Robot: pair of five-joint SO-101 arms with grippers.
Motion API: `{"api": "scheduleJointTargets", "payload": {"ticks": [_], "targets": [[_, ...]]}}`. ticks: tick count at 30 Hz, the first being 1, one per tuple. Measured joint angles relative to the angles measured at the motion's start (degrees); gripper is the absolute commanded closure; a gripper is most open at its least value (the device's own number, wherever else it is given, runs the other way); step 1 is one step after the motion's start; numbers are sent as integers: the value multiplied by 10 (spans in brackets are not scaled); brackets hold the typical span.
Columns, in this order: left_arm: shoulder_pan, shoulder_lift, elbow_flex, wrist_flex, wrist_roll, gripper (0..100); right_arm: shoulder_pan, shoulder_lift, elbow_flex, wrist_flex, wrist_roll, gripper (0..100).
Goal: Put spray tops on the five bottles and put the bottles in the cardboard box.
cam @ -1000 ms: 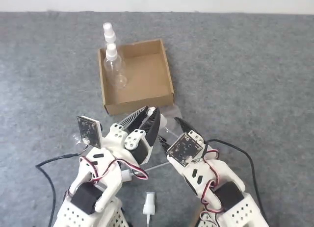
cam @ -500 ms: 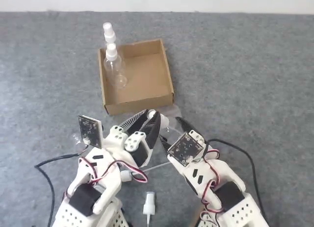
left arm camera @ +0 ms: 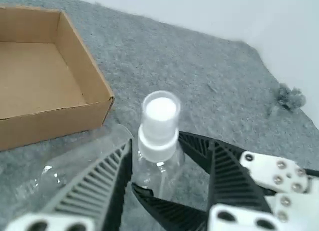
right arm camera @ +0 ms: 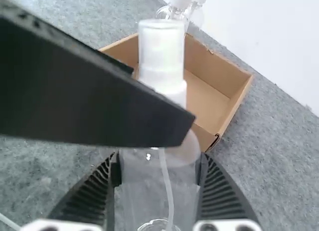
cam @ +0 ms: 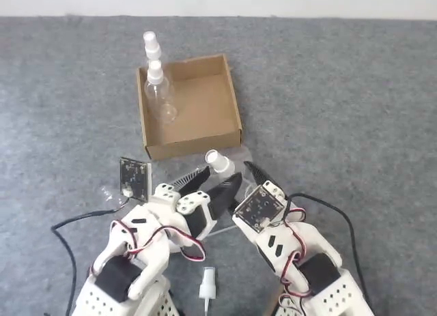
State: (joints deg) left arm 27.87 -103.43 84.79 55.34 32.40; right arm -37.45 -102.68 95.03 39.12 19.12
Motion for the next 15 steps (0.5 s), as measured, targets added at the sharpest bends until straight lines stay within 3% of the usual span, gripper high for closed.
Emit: {"api": "scheduleJointTargets", "payload": {"ticks": [6, 15], "targets": [[-5, 0, -37, 37, 4, 768, 0, 0, 0, 0, 0, 992], [-122, 0, -81, 47, 5, 771, 0, 0, 0, 0, 0, 992]]}}
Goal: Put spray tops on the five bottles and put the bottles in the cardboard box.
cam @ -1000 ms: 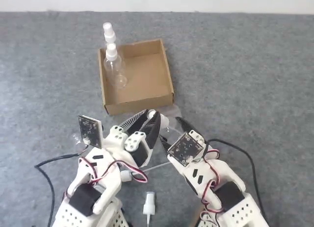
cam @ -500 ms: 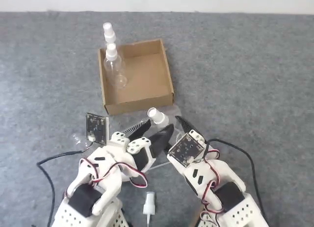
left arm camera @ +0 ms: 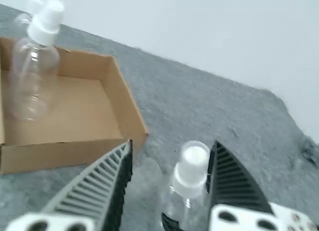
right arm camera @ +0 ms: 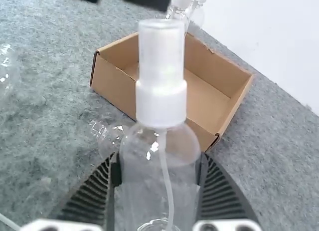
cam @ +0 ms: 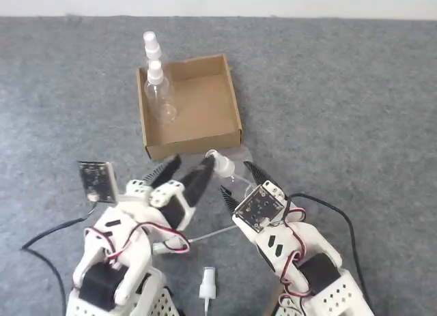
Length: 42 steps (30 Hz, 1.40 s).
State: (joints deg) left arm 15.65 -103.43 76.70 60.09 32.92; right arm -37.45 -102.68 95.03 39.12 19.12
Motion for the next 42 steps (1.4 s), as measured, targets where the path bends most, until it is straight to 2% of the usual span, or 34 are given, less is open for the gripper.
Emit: {"api": "scheduleJointTargets", "payload": {"ticks": [5, 12, 15, 19, 25, 33, 37, 42], "targets": [[-67, 0, 0, -12, 1, 772, 0, 0, 0, 0, 0, 992], [-242, 0, 0, -61, 4, 773, 0, 0, 0, 0, 0, 992], [-303, 0, 0, -70, 3, 821, 0, 0, 0, 0, -3, 992], [-345, 0, 0, -71, 2, 906, 0, 0, 0, 0, -9, 992], [-360, 0, 0, -84, 3, 920, 0, 0, 0, 0, -87, 992], [-360, 0, 0, -86, 4, 920, 18, 0, -10, 0, -85, 992], [-360, 0, 0, -86, 4, 919, 47, 0, -42, 0, -85, 992], [-360, 0, 0, -86, 4, 919, 49, 0, -99, 0, -85, 992]]}}
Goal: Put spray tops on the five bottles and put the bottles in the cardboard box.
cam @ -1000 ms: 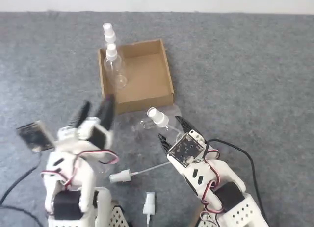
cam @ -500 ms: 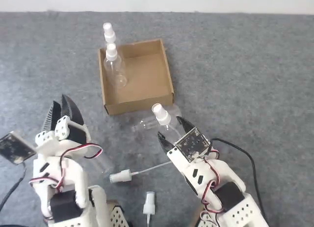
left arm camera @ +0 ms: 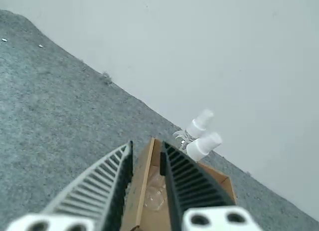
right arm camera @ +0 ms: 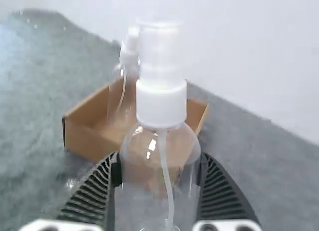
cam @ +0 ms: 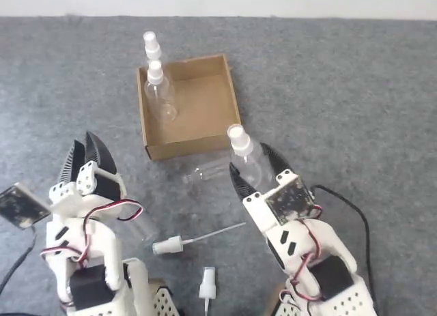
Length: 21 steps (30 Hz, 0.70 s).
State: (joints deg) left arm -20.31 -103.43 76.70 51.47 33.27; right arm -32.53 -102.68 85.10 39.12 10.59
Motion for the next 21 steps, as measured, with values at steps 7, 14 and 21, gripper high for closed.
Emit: {"api": "scheduleJointTargets", "payload": {"ticks": [7, 14, 21], "targets": [[0, 0, 9, -26, 0, 920, 1, 28, -98, -40, 0, 989], [0, 0, 31, -59, -15, 920, 2, 222, -189, -131, 0, 987], [-1, 0, 31, -61, -18, 920, 2, 425, -264, -254, -91, 987]]}}
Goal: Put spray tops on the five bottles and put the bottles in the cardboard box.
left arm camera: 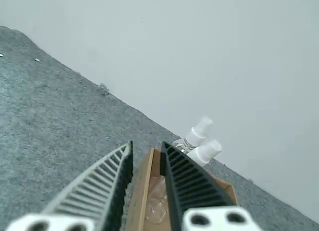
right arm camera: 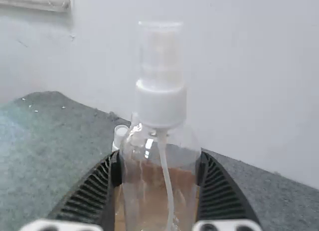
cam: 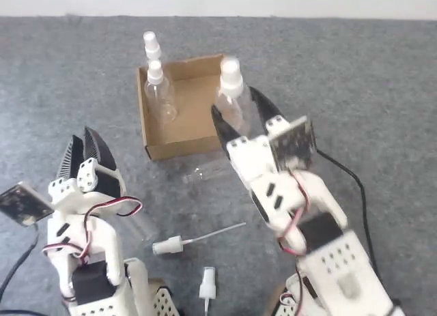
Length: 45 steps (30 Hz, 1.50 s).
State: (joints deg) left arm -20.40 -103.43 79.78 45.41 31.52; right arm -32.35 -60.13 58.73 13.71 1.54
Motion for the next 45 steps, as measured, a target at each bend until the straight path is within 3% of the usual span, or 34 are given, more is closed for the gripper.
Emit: {"api": "scheduleJointTargets", "payload": {"ticks": [15, 24, 45], "targets": [[0, 0, 0, 0, -2, 920, -83, 331, -55, -302, -31, 991], [0, 0, 0, 0, -2, 920, -84, 497, -101, -413, -35, 991], [0, 0, 0, 0, -1, 920, -117, 722, -113, -638, -35, 991]]}}
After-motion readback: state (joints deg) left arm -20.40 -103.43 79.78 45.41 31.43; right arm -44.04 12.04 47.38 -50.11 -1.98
